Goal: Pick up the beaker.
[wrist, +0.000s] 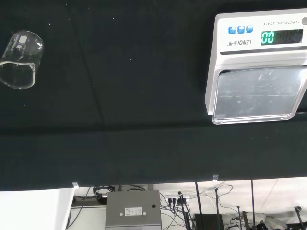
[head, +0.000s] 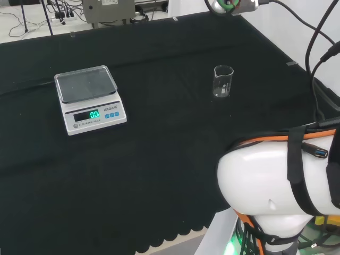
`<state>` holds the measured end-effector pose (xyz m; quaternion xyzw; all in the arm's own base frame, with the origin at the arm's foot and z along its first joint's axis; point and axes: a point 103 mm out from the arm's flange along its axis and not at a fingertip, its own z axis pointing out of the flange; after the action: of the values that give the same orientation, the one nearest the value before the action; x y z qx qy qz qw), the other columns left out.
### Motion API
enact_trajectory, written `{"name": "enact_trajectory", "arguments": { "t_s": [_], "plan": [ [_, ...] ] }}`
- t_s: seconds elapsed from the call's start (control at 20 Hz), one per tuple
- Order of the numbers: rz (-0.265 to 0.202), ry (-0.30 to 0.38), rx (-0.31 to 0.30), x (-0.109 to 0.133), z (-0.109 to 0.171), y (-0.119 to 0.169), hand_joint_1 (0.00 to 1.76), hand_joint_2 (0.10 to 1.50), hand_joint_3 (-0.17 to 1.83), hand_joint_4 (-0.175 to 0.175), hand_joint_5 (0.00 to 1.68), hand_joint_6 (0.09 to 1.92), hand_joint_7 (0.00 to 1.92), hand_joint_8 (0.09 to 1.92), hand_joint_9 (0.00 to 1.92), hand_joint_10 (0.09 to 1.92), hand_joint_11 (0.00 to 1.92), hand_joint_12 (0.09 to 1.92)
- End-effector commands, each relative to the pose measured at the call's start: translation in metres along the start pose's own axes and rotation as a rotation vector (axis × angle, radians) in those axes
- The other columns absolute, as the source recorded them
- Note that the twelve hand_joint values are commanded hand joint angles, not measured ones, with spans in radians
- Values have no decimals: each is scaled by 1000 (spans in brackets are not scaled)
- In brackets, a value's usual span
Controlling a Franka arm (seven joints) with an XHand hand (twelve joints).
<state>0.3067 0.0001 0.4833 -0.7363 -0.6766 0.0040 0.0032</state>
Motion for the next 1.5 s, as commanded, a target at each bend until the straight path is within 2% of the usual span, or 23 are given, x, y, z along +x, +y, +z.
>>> {"name": "enact_trajectory", "arguments": {
  "t_s": [0.05, 0.15, 0.4, 0.55, 0.65, 0.8, 1.0, 1.1, 1.25, 1.4, 1.5],
  "plan": [
    [-14, -11, -9, 3, 2, -1, 555, 575, 442, 14, 116, 131, 156, 697, 169, 814, 0, 1223],
    [-14, -47, 12, 10, 5, -1, 554, 627, 334, 16, 136, 87, 146, 708, 146, 850, 0, 1235],
    [-39, -63, -12, 32, 8, 1, 555, 652, 286, 16, 143, 87, 142, 713, 138, 864, 0, 1239],
    [-18, -51, -39, 23, 17, 11, 561, 665, 261, 17, 145, 87, 142, 713, 139, 864, 0, 1230],
    [-44, -83, -35, 25, 28, 25, 573, 674, 243, 19, 144, 87, 141, 711, 138, 862, 0, 1210],
    [-27, -39, 3, -14, 53, 51, 594, 682, 226, 24, 138, 87, 127, 703, 128, 857, 0, 1180],
    [30, 74, 31, -99, 89, 84, 606, 691, 208, 27, 132, 87, 103, 694, 103, 854, 0, 1133],
    [59, 104, 47, -135, 105, 100, 610, 694, 202, 28, 129, 87, 97, 691, 93, 854, 0, 1114],
    [84, 121, 62, -171, 127, 122, 615, 697, 196, 29, 126, 87, 92, 689, 86, 855, 0, 1097],
    [105, 171, 79, -195, 147, 139, 620, 698, 193, 30, 124, 87, 89, 687, 84, 855, 0, 1091],
    [103, 187, 83, -205, 162, 149, 626, 699, 192, 30, 125, 87, 89, 687, 83, 855, 0, 1088]
  ]
}}
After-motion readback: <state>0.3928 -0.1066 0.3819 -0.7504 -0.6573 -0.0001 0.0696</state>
